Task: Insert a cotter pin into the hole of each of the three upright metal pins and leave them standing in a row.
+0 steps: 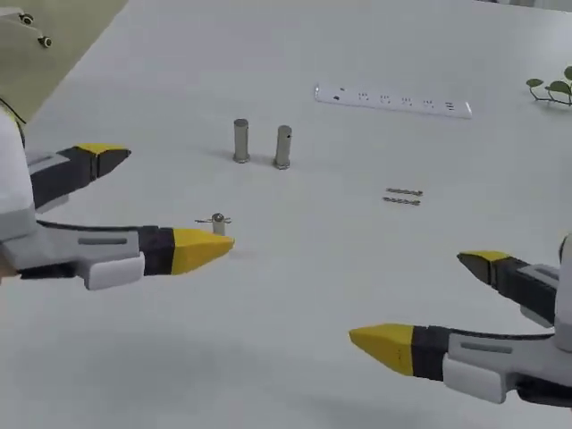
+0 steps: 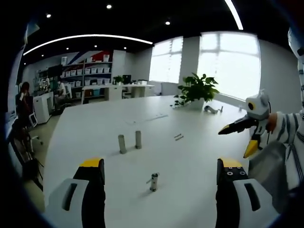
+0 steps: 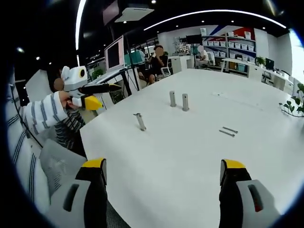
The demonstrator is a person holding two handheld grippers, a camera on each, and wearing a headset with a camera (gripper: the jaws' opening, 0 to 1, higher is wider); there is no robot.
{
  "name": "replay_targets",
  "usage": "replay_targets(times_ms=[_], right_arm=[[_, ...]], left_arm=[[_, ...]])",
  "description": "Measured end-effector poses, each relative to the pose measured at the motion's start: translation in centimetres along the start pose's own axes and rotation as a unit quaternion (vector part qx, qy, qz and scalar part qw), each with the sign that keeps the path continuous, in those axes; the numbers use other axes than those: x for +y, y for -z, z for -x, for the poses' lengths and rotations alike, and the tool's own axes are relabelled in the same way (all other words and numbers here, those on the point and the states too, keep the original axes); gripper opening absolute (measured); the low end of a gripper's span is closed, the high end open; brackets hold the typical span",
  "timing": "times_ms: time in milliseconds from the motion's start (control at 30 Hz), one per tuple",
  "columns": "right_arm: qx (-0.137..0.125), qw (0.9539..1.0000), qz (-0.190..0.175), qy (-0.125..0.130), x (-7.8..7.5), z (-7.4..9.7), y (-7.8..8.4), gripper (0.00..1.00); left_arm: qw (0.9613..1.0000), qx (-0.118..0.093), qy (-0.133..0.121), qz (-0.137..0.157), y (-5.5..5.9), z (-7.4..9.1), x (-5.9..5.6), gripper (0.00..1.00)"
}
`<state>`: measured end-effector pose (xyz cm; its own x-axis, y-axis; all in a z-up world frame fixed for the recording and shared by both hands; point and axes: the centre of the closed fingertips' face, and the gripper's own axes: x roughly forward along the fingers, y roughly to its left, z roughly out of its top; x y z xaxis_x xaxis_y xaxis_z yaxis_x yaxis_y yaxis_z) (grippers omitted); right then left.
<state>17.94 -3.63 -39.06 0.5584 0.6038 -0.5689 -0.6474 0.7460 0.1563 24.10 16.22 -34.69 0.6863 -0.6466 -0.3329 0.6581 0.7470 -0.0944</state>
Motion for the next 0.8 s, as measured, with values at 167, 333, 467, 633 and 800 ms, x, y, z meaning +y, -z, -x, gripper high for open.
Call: replay_targets(times_ms=[167,333,467,633,800], right_arm=[[0.003,0.9999,-0.001,0.016,-0.6,0.6,-0.1,0.96],[-0.002,0.9996,-0.007,0.027,-1.0,1.3,-0.5,0.96],[-0.004,0.9993,-0.019,0.032,-1.3,1.5,-0.4,0.95],[0.002,0.9987,-0.023,0.045,-1.8,1.6,-0.2,0.95],[0.000,0.9982,-0.031,0.051,-2.1,1.8,-0.4,0.95]], left_arm=[[0.9995,-0.007,0.020,-0.023,-1.6,-1.7,0.9,0.98],[0.9989,-0.022,0.031,-0.027,-3.3,-3.3,1.6,0.98],[0.9985,-0.022,0.025,-0.044,-4.0,-4.3,2.7,0.98],[0.9980,-0.010,0.021,-0.059,-3.9,-5.8,4.5,0.97],[0.9976,0.004,0.028,-0.063,-3.4,-6.9,5.4,0.96]])
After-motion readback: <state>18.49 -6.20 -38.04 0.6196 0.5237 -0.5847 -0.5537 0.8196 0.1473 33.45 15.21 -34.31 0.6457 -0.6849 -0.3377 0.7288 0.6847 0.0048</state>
